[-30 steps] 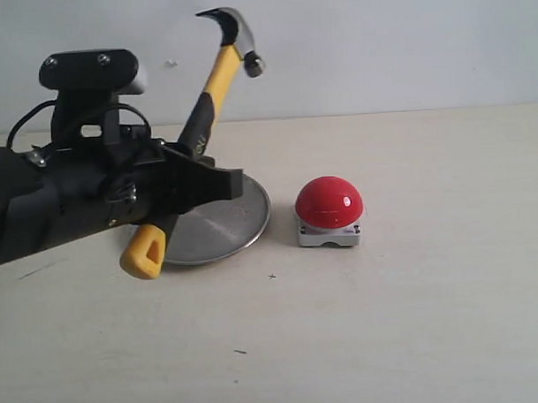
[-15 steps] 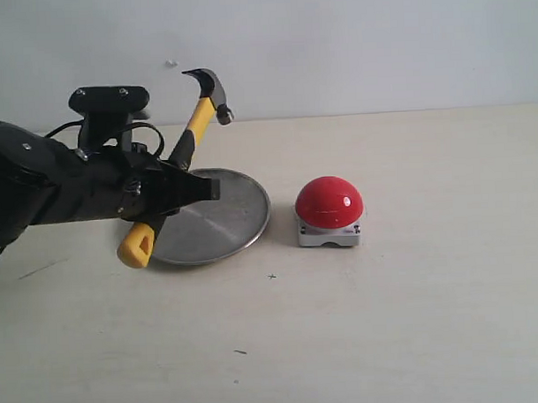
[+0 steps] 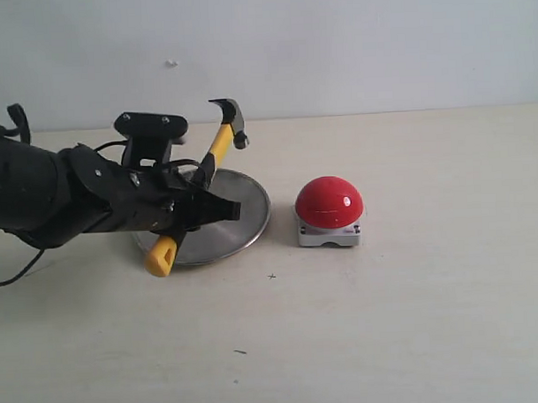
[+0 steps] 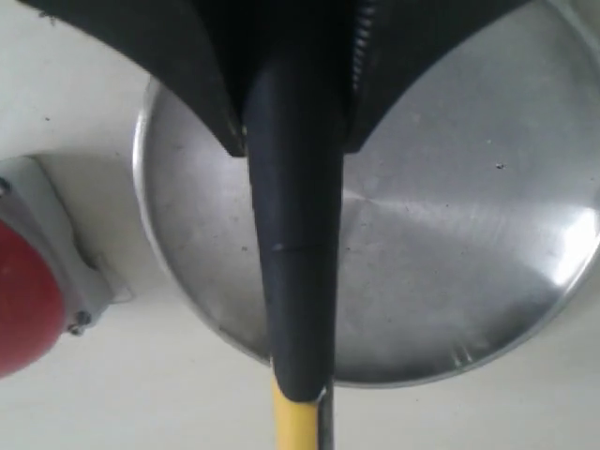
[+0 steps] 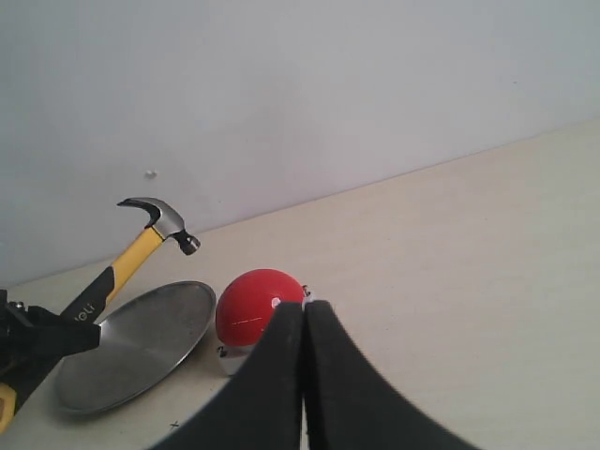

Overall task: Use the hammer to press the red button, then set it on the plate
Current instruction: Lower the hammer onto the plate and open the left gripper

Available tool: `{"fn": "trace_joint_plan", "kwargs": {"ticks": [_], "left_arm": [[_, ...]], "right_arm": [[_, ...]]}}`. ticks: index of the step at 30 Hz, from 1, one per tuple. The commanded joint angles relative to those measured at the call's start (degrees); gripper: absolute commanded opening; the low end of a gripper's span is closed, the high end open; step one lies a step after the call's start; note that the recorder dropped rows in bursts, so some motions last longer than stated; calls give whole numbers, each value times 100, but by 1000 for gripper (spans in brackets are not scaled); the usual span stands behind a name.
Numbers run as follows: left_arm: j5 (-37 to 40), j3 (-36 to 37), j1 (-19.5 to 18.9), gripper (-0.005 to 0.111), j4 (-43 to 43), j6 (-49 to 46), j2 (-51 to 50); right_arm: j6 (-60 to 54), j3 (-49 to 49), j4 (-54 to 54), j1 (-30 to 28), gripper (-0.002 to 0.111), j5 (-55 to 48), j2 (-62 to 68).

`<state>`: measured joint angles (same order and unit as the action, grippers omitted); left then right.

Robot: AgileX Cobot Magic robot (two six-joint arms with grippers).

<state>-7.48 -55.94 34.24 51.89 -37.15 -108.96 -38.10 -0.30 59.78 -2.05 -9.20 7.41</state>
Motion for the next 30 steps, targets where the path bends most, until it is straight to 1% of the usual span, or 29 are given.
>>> {"fn": "trace_joint_plan", "kwargs": {"ticks": [1,10,20,23,30], "left_arm": [[-803,-110,-44,0,-185,190,-179],[-891,-110,-44,0,-539,633,-402],[-791,-110,-44,0,-691,1041,-459],[-719,-110,-44,0,-691,1277,-459],[-471,-250,-60,0,-754,1337,-743]], "right_arm": [[-19,30,-15,10,0,-5,-26],[-19,30,-15,10,0,-5,-26],[-19,30,-15,10,0,-5,-26],[-19,30,-15,10,0,-5,-26],[-19,30,-15,10,0,-5,-26]]}}
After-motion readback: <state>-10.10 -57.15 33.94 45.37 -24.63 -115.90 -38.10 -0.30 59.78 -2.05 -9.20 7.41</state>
